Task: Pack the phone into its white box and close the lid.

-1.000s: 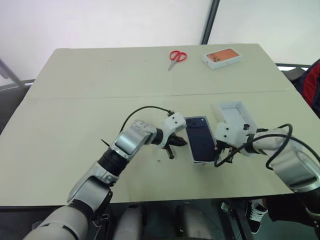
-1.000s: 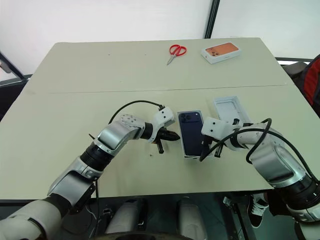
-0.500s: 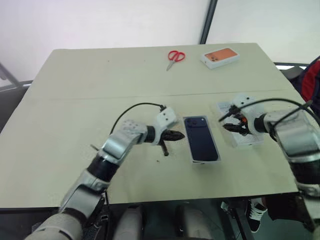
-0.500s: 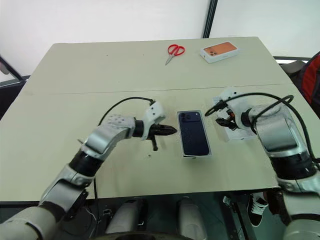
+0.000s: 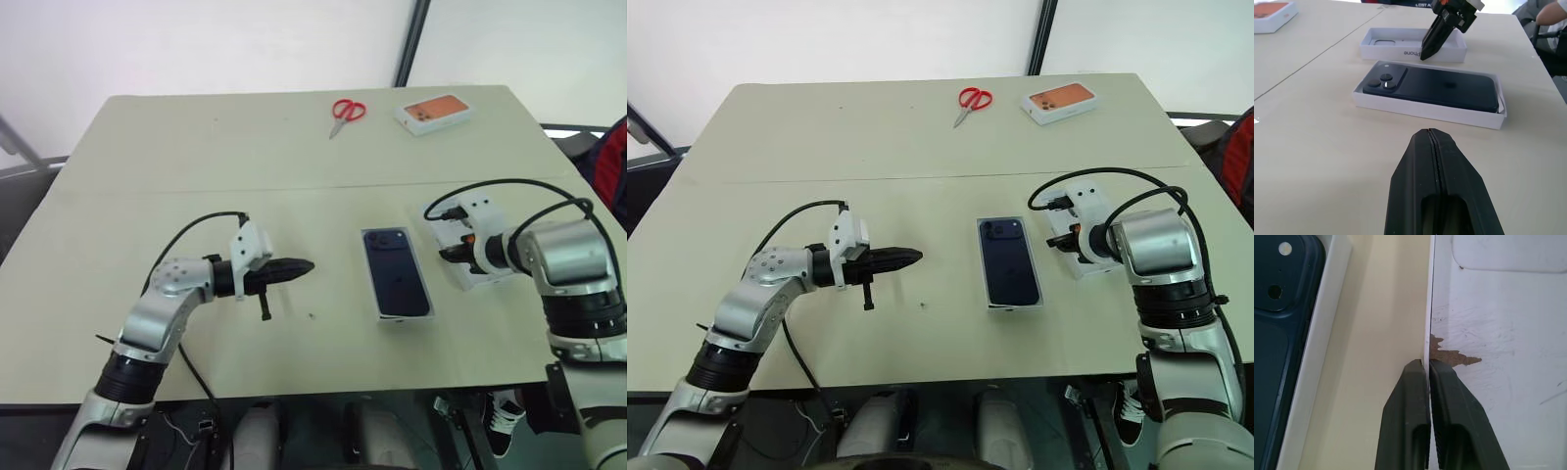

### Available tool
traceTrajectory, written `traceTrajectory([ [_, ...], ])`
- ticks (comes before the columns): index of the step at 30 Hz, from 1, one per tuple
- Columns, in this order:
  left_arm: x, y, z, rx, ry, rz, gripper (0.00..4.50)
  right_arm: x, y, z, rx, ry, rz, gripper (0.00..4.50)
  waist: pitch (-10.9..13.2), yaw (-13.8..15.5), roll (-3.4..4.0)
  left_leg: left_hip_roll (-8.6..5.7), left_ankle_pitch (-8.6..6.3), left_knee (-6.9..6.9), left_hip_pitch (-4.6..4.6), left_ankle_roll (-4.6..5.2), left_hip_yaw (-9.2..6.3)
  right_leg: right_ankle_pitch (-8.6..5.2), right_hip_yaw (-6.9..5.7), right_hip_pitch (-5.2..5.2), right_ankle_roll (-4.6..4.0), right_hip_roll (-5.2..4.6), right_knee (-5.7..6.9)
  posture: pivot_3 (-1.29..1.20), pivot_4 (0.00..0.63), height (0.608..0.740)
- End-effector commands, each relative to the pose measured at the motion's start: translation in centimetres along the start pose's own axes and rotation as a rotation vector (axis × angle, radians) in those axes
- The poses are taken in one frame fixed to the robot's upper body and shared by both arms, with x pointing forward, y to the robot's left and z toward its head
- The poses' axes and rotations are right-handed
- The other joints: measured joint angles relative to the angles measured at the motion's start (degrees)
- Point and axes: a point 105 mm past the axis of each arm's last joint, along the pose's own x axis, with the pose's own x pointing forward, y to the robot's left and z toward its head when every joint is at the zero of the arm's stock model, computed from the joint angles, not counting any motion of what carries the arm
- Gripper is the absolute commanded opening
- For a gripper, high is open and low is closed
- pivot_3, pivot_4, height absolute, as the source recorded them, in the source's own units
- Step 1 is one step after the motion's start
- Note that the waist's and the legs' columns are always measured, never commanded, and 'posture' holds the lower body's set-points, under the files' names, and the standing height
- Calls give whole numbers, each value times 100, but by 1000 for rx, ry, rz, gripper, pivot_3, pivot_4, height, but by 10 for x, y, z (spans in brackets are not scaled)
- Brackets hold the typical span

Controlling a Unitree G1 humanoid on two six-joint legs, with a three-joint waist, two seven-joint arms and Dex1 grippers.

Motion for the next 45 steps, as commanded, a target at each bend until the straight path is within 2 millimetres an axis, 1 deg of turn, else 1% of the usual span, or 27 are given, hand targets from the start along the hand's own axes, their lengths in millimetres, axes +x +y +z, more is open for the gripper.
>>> traceTrajectory([
  [1,-8,6,10,27,-33,54,0,-25,4,31,16,-140,17,61,1,-2,1,0,0,0,0,0,0,0,0,-1,0,0,0,0,150,740],
  [3,-12,10,7,16,-26,90,0,-42,18,50,24,-240,116,61,2,-8,3,0,0,-1,0,0,0,0,0,-2,0,1,1,0,150,740],
  [4,-13,12,5,13,-24,102,0,-49,24,56,26,-277,161,61,2,-20,4,0,0,-2,0,0,1,0,0,-4,0,1,1,0,150,740],
  [5,-16,15,4,6,-23,128,0,-58,38,66,43,-342,290,61,2,-24,4,1,0,-4,0,1,2,0,1,-5,0,2,2,0,150,740],
  [7,-20,21,1,-5,-22,164,0,-75,58,76,54,-426,500,61,2,-24,4,7,0,-6,1,0,0,0,0,-5,0,9,1,0,150,740],
  [8,-22,26,0,-12,-22,186,0,-84,75,81,58,-460,649,61,2,-17,4,7,0,-7,2,0,0,0,-1,-3,0,9,2,0,150,740],
  [10,-25,31,-1,-18,-25,207,0,-95,97,82,68,-475,833,61,2,-14,4,10,0,-7,3,1,-1,0,-3,0,0,9,1,0,150,740],
  [11,-25,33,-1,-17,-28,212,0,-95,108,80,89,-458,915,61,2,-14,3,9,0,-6,3,1,0,0,-3,1,0,7,1,0,150,740],
  [13,-25,36,0,-14,-32,218,0,-94,121,74,131,-415,996,61,2,-11,3,9,0,-4,2,1,1,0,-2,3,0,4,1,0,150,740],
  [16,-23,39,1,-11,-40,225,0,-94,142,62,222,-375,1041,61,3,24,0,7,0,0,-6,3,-6,0,-7,4,0,-2,-2,0,150,740],
  [18,-20,39,4,-6,-49,223,0,-81,160,46,307,-325,1065,61,2,-12,-2,5,-3,4,-9,9,-3,0,-8,6,0,-3,-4,0,150,740],
  [21,-15,37,7,-2,-62,215,0,-64,174,32,430,-310,1022,61,2,-57,0,8,-5,5,-5,12,2,0,-3,4,1,4,2,0,150,740],
  [23,-10,34,8,-3,-71,203,0,-52,176,25,541,-297,952,61,2,-53,1,13,-5,5,-3,12,2,0,0,0,1,10,7,0,150,740],
  [25,-7,31,9,-2,-74,194,0,-48,177,22,591,-294,913,61,2,-41,1,14,-5,5,-3,12,1,0,0,0,1,11,7,0,150,740],
  [28,1,28,10,-6,-81,174,0,-38,165,17,654,-274,815,61,1,-7,1,12,-5,6,-3,11,2,0,1,1,1,10,3,0,150,740],
  [30,7,23,11,-7,-87,147,0,-37,159,18,662,-280,790,589,1,1,1,10,-5,7,-3,12,0,0,-1,4,1,9,2,0,150,740],
  [32,12,20,11,-5,-87,127,0,-39,156,20,648,-291,784,1353,1,-13,1,10,-5,7,-3,12,1,0,0,4,1,9,1,0,150,740],
  [33,17,18,11,-3,-88,115,0,-43,153,25,621,-309,782,1802,1,-16,2,10,-5,6,-3,12,1,0,0,4,1,9,2,0,150,740],
  [35,25,17,10,-2,-87,102,0,-49,146,31,548,-332,773,2940,2,-17,3,10,-5,6,-2,12,3,0,0,3,1,10,2,0,150,740],
  [37,31,16,10,1,-86,92,0,-55,139,34,471,-337,751,3931,2,-16,3,9,-5,6,-3,12,6,0,1,4,1,9,1,0,150,740],
  [39,42,12,12,4,-96,66,0,-64,120,40,346,-337,661,3931,5,2,11,9,-5,7,-3,12,6,0,1,4,1,10,0,0,150,740],
  [41,57,9,16,-1,-113,47,0,-71,92,46,191,-361,492,3931,8,21,15,6,-5,7,-4,16,4,0,-3,7,1,7,-4,0,150,740],
  [43,68,4,20,-7,-134,24,0,-73,70,50,101,-380,371,3931,5,12,9,4,-5,7,-7,19,4,0,-4,9,1,6,-10,0,150,740],
  [45,78,-4,23,-4,-144,-13,0,-73,53,52,27,-394,275,3931,5,9,9,6,-7,8,-6,22,3,0,-5,11,1,8,-11,0,150,740],
])
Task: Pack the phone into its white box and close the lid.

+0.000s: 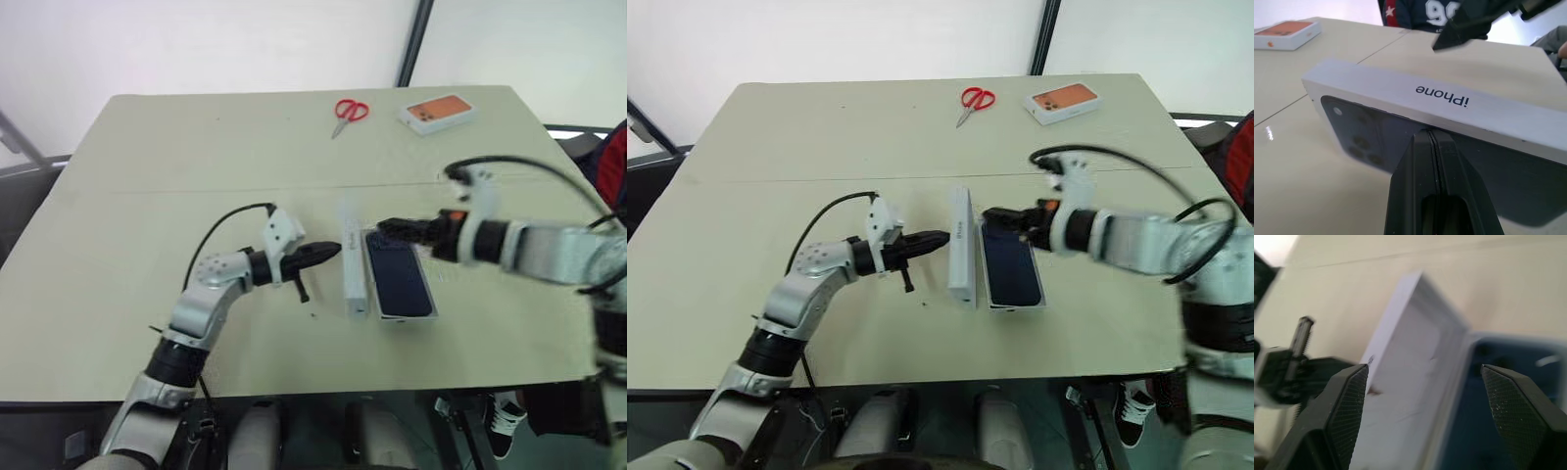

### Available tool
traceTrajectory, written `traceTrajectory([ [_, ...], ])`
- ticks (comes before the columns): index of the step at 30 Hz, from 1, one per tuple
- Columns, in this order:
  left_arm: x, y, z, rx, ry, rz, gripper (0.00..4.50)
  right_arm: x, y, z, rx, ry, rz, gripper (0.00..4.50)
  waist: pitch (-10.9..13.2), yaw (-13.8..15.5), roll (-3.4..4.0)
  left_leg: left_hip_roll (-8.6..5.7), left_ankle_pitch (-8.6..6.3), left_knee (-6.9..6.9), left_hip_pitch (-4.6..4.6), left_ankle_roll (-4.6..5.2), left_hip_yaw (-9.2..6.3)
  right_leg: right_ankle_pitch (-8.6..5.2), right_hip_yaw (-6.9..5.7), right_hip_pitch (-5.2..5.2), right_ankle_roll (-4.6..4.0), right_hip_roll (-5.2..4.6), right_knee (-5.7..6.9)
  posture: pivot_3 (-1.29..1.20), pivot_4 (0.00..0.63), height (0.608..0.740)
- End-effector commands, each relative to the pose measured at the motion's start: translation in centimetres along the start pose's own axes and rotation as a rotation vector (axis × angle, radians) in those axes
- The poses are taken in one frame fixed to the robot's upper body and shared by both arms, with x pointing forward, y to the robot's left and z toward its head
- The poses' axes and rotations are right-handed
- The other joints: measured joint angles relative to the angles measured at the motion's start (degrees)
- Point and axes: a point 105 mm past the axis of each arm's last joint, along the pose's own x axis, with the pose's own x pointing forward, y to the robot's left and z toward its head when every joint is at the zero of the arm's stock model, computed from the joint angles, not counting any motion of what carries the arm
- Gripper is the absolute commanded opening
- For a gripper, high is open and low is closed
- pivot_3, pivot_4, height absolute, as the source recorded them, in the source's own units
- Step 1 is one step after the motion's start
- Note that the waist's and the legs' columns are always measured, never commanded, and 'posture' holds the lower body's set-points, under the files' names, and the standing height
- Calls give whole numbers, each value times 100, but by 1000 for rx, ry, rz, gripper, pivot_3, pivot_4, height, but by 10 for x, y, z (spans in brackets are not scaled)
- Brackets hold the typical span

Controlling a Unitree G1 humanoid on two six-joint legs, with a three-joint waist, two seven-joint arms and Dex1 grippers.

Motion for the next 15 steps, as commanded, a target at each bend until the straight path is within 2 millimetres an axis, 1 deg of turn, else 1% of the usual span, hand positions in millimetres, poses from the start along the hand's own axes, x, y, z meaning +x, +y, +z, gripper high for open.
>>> traceTrajectory([
  [1,14,-12,10,42,-34,-57,0,-2,-17,4,-139,1,-77,3931,0,-15,0,2,0,0,0,0,-1,0,0,0,0,1,0,0,150,740],
  [3,18,-15,11,43,-36,-72,0,-3,-24,4,-202,6,-107,3931,0,-38,1,3,0,-4,5,1,6,0,7,-3,0,3,2,0,150,740],
  [5,32,-25,11,43,-31,-111,0,-3,-44,-8,-465,71,-240,3931,-2,-5,13,5,0,-5,5,1,9,0,9,-6,0,5,3,0,150,740],
  [6,37,-28,11,44,-29,-123,0,-4,-49,-12,-560,97,-263,3931,-1,18,12,3,0,-6,6,1,8,0,8,-6,1,3,3,0,150,740],
  [7,42,-31,9,48,-18,-132,0,-3,-53,-17,-651,119,-280,3931,-1,20,12,1,0,-2,1,0,2,-1,2,-5,2,3,0,0,150,740],
  [9,49,-35,7,54,1,-143,0,-1,-59,-24,-763,146,-288,3931,-1,4,12,-4,0,2,1,0,6,-2,5,-5,3,-2,1,0,150,740],
  [10,52,-37,7,58,7,-148,0,0,-60,-27,-810,156,-284,3931,-1,0,12,-5,0,5,0,0,8,-2,7,-4,3,-4,1,0,150,740],
  [12,54,-38,9,63,-2,-150,0,2,-62,-30,-849,160,-274,3931,-1,-12,13,-5,0,6,1,0,9,-1,8,-5,4,-4,2,0,150,740],
  [15,50,-29,20,32,-43,-106,0,2,-65,-28,-885,149,-279,3931,0,-15,13,0,0,4,3,0,7,-1,9,-7,3,0,6,0,150,740],
])
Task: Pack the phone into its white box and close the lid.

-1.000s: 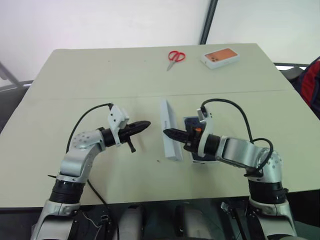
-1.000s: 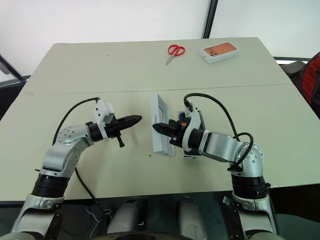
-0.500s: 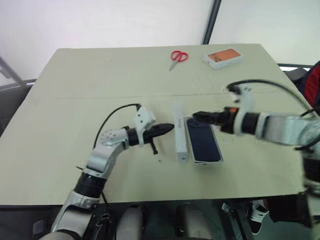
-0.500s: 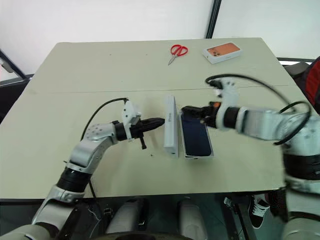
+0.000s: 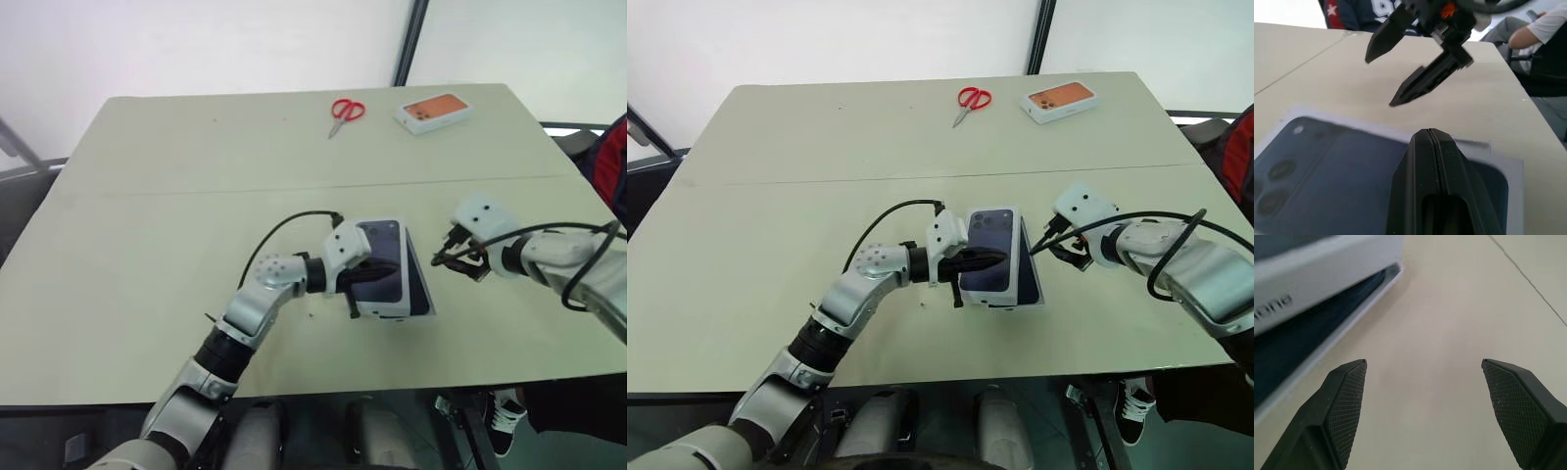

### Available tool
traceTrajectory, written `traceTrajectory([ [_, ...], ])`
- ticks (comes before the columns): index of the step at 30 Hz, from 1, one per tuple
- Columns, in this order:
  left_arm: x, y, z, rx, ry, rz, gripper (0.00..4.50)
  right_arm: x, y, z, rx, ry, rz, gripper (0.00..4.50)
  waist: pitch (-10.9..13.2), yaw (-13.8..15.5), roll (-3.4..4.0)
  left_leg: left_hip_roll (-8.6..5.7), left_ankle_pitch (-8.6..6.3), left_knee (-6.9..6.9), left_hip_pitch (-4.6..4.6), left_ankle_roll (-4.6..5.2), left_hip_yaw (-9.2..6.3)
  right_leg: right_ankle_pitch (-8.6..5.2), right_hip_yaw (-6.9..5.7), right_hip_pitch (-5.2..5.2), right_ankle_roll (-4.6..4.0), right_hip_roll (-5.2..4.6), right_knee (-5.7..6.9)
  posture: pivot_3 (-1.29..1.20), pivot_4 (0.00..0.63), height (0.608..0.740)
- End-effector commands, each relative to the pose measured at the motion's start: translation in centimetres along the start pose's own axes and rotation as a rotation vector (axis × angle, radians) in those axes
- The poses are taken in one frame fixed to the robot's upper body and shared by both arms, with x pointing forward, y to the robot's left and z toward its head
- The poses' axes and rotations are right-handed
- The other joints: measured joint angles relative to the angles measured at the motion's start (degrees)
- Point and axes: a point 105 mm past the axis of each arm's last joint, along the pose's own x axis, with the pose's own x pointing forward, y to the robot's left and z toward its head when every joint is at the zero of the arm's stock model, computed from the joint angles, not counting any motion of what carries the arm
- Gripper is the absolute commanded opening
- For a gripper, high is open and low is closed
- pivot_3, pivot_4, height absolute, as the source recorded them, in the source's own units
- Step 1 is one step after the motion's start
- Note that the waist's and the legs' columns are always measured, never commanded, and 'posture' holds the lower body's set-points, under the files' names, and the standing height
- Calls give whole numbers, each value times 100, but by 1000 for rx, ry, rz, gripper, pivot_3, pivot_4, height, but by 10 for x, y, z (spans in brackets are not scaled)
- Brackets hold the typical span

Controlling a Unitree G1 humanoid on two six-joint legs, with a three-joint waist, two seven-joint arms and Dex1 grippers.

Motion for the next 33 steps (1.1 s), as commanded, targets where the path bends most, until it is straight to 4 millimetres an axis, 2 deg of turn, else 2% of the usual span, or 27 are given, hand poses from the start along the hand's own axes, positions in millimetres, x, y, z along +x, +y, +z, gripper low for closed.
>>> traceTrajectory([
  [1,-11,14,28,4,-85,64,0,-5,-15,12,-70,-63,-60,3931,0,1,0,1,0,0,1,0,-1,0,0,1,0,1,0,0,150,740],
  [3,-22,22,39,-16,-127,115,0,-6,-20,15,-67,-81,-74,3931,1,3,-1,1,0,0,1,0,-1,0,0,1,0,1,0,0,150,740],
  [6,-41,35,44,-11,-112,195,0,-8,-21,19,-67,-104,-64,3931,1,16,-1,1,0,1,1,0,-3,0,0,1,0,0,0,0,150,740],
  [7,-49,40,42,-9,-84,229,0,-9,-18,21,-57,-115,-42,3438,1,15,-1,1,0,0,0,0,-3,0,0,2,0,0,-1,0,150,740],
  [9,-66,50,33,-25,-14,294,0,-10,-8,24,-67,-138,15,2744,1,16,0,-1,0,0,1,-1,-4,0,0,3,0,0,-1,0,150,740],
  [14,-93,57,2,-44,169,358,0,-11,10,27,-95,-170,87,216,1,14,-1,-1,0,0,1,0,-5,0,-1,4,0,0,-2,0,150,740],
  [15,-95,56,-5,-53,208,359,0,-11,12,28,-97,-174,93,94,1,14,-1,-1,0,1,1,0,-5,0,-1,4,0,0,-2,0,150,740],
  [18,-95,51,-20,-72,286,332,0,-11,18,30,-118,-182,111,94,1,35,-1,-3,0,1,1,-1,-7,0,-3,5,0,-2,-1,0,150,740],
  [23,-80,39,-33,-116,347,250,0,-8,35,32,-147,-185,166,94,1,29,-1,-5,0,3,0,-1,-8,0,-3,7,0,-5,-2,0,150,740],
  [28,-62,30,-34,-116,341,190,0,-6,45,34,-156,-197,189,94,1,19,-1,-5,0,3,0,-1,-9,0,-4,7,0,-4,-1,0,150,740],
  [33,-47,22,-23,-147,272,145,0,-7,49,32,-165,-188,201,94,1,20,-1,-5,0,4,1,-1,-8,0,-3,7,0,-4,-1,0,150,740],
])
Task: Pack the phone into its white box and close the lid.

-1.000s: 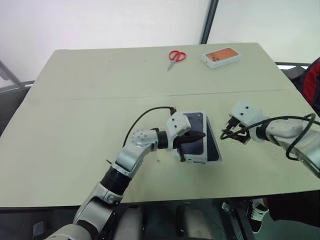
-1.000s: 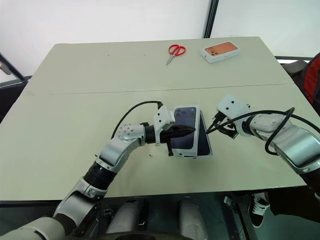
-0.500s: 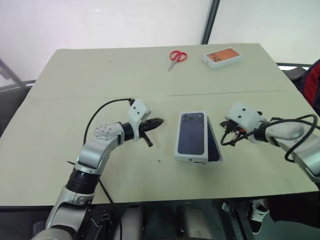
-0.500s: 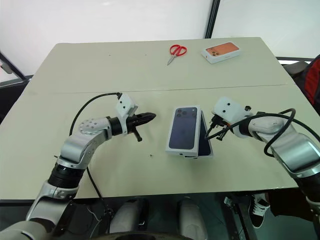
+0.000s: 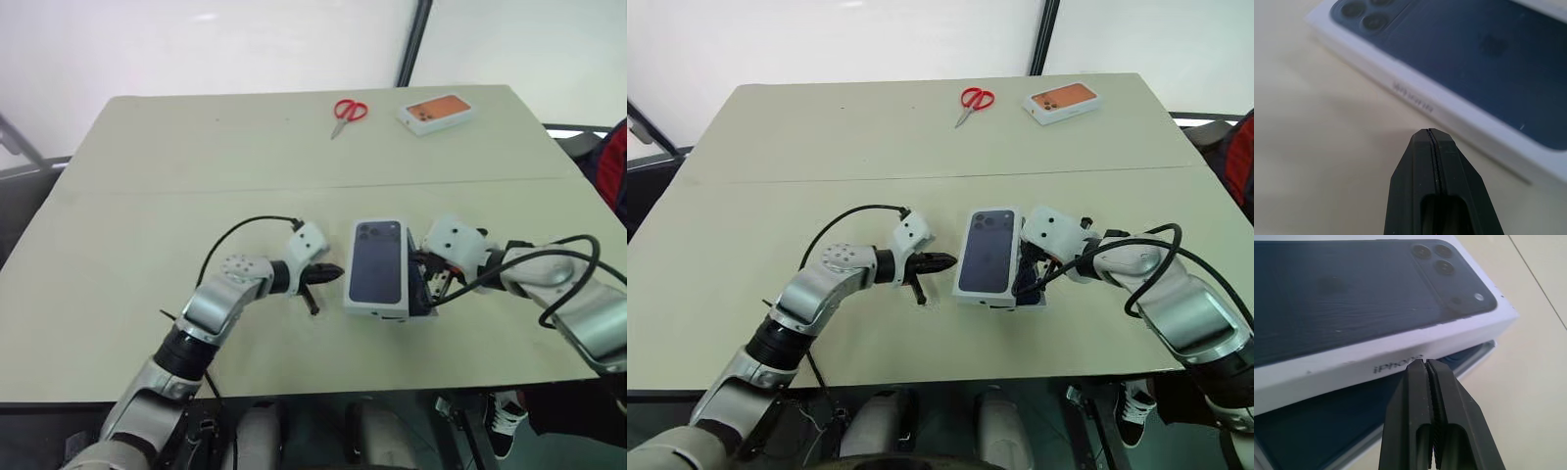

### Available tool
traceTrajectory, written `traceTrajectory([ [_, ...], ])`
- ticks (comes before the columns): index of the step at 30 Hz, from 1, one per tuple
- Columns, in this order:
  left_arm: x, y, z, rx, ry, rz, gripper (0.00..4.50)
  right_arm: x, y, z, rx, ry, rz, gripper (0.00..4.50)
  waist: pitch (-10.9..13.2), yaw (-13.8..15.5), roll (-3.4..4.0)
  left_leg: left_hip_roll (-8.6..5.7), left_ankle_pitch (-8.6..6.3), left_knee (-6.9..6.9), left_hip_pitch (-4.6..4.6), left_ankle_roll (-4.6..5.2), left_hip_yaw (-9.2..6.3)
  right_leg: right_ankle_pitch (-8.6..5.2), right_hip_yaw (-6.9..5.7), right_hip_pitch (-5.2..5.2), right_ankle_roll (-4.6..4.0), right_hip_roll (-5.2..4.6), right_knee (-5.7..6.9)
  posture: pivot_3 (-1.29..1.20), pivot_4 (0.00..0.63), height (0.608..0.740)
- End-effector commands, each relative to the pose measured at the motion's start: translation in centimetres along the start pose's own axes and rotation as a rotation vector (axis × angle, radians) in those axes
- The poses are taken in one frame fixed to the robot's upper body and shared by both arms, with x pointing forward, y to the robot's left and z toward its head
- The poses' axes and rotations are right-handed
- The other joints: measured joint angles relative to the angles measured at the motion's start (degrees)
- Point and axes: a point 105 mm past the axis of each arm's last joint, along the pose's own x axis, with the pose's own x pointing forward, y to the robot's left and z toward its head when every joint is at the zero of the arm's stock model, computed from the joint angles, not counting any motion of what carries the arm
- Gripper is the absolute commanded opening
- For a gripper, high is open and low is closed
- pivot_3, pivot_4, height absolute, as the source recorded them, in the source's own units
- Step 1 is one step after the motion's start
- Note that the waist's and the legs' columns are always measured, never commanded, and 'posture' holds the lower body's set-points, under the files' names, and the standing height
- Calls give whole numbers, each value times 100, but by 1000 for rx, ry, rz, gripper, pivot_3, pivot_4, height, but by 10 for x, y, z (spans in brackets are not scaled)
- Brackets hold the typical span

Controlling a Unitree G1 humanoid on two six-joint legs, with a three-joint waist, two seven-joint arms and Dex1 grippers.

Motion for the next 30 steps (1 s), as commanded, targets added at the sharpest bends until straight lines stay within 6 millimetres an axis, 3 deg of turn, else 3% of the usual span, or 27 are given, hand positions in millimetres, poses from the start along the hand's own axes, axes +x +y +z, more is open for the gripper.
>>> traceTrajectory([
  [1,2,-10,18,3,-69,-47,0,-4,2,7,-37,-17,-3,94,0,0,0,0,0,0,0,0,-1,0,-1,0,0,0,0,0,150,740],
  [18,19,-42,36,22,-127,-158,0,-13,-4,-9,-52,41,-5,94,0,5,0,0,0,4,0,0,-1,0,-1,3,0,0,1,0,150,740],
  [30,25,-41,36,32,-117,-163,0,-13,-1,-20,-43,66,-3,94,0,9,0,-1,0,6,0,0,-1,0,-1,4,0,0,1,0,150,740],
])
